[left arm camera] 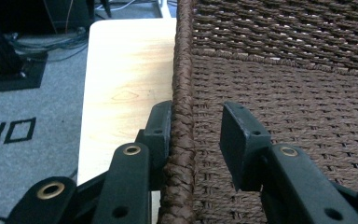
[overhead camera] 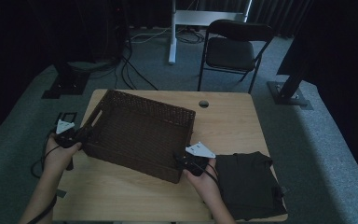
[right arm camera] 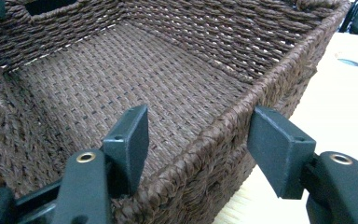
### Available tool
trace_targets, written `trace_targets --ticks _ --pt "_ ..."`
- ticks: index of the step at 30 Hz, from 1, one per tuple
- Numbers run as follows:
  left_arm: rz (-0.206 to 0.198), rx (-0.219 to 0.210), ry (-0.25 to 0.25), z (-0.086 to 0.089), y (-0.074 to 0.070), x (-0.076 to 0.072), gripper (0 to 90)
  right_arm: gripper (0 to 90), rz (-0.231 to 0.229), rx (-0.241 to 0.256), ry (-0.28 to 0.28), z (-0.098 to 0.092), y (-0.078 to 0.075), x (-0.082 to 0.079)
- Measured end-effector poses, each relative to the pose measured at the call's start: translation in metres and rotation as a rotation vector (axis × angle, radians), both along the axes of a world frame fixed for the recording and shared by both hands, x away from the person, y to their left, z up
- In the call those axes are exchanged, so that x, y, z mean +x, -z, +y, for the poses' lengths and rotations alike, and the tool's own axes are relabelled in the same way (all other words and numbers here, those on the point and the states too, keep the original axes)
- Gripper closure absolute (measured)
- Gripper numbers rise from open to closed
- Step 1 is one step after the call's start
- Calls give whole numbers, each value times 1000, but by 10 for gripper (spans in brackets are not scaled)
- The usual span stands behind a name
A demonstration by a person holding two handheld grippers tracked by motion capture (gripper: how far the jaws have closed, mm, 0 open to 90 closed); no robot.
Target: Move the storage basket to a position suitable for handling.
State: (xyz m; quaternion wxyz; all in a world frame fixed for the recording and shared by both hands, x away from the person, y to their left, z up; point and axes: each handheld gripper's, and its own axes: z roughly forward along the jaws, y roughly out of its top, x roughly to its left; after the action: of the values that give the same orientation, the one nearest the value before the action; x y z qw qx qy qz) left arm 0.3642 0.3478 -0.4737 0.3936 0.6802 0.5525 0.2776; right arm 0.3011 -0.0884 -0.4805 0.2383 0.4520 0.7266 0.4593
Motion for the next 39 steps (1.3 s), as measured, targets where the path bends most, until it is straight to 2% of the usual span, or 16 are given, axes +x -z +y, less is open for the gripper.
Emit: trace_targets --ticks 3,4,5,7,9,11,12,13,16,18,23,29,34,39 --pt "0 -20 -14 -1 0 -4 661 404 2 -6 5 -1 0 1" --pt "0 -20 -14 -1 0 -4 683 425 8 1 12 -2 0 1" --pt "5 -40 -23 -1 0 -8 696 432 32 22 28 -3 0 2" --pt "0 -38 -20 -3 1 -12 693 459 40 33 35 -6 0 4" --pt "8 -53 -24 -4 1 -15 694 478 42 25 37 -7 -1 5" --pt "9 -34 -31 -6 0 -19 694 513 38 14 54 -7 -1 6" --pt "16 -15 -36 -6 -1 -21 730 534 36 10 64 -8 -1 6" --pt "17 -30 -39 -7 -1 -23 763 544 30 2 74 -9 -2 7" --pt "18 -26 -33 -8 -1 -26 766 563 31 -7 82 -10 -2 9" --pt "16 -40 -38 -8 0 -27 768 566 31 -14 82 -10 -2 10" --pt "19 -19 -66 -14 -1 -35 769 585 34 -44 74 -13 -4 13" --pt "17 -49 -100 -17 1 -42 774 591 30 -37 57 -17 -4 16" --pt "24 -36 -111 -20 -1 -49 799 597 32 -12 44 -22 -2 16" --pt "27 -29 -105 -24 -1 -58 798 600 31 -32 36 -25 -3 11"
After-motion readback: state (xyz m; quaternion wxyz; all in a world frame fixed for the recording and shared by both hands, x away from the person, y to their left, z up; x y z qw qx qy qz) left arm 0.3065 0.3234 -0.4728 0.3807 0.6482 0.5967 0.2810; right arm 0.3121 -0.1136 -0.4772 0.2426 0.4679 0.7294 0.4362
